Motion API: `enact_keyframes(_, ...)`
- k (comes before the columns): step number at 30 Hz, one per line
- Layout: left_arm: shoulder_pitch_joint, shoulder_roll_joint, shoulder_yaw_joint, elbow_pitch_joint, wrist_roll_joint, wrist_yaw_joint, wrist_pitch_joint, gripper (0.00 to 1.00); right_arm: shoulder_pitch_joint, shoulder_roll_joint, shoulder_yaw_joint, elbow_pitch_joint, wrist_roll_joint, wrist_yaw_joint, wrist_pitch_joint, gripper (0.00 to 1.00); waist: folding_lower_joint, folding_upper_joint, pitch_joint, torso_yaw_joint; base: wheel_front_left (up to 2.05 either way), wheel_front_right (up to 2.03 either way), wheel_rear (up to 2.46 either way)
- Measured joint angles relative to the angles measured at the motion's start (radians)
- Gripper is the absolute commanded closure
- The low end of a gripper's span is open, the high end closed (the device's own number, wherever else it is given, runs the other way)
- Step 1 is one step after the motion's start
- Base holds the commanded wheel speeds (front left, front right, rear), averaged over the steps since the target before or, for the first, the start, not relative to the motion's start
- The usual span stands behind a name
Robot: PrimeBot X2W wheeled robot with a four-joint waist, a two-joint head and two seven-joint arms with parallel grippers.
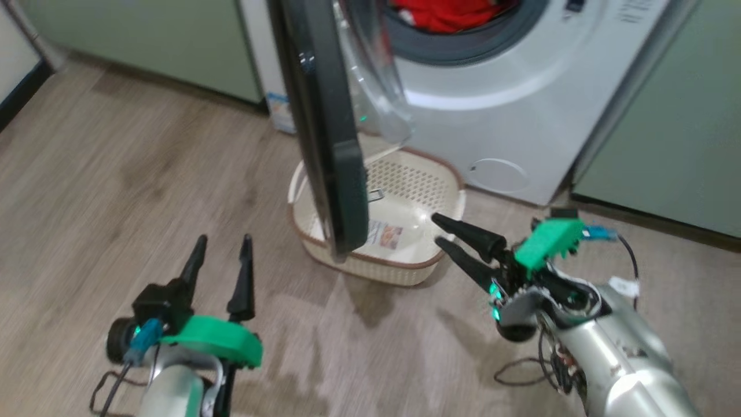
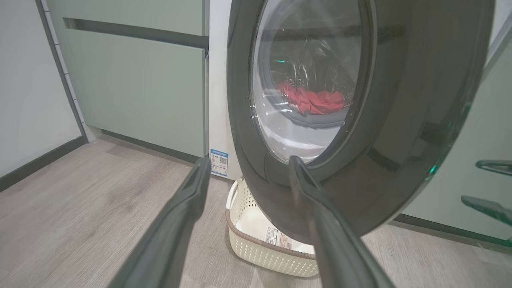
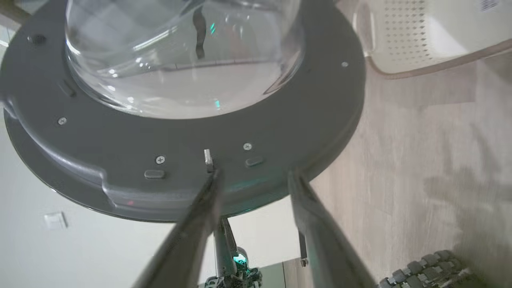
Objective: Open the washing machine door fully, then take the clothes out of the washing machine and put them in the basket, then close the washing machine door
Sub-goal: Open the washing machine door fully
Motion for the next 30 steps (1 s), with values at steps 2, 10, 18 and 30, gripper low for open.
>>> enact_keyframes(2, 0.015, 0.000, 0.032, 0.004, 0.012, -0.009, 0.000, 0.00, 0.036, -0.002, -0.024, -0.010, -0.026, 0.000, -0.030, 0.00, 0.0000, 0.0000, -0.019, -0.026, 0.00, 0.00, 0.00)
enact_keyframes(10, 0.034, 0.003, 0.133, 0.034, 0.037, -0.049, 0.000, 0.00, 0.125, -0.060, -0.063, -0.113, -0.199, 0.000, -0.292, 0.00, 0.0000, 0.0000, -0.076, -0.142, 0.00, 0.00, 0.00)
enact_keyframes(18, 0.034, 0.004, 0.188, 0.042, 0.053, -0.070, 0.000, 0.00, 0.198, -0.171, 0.030, -0.233, -0.373, 0.000, -0.617, 0.00, 0.0000, 0.0000, -0.118, -0.227, 0.00, 0.00, 0.00)
enact_keyframes(30, 0.049, 0.004, 0.231, 0.046, 0.064, -0.079, 0.000, 0.00, 0.260, -0.236, -0.143, -0.408, -0.951, 0.000, -0.825, 0.00, 0.0000, 0.0000, -0.139, -0.278, 0.00, 0.00, 0.00)
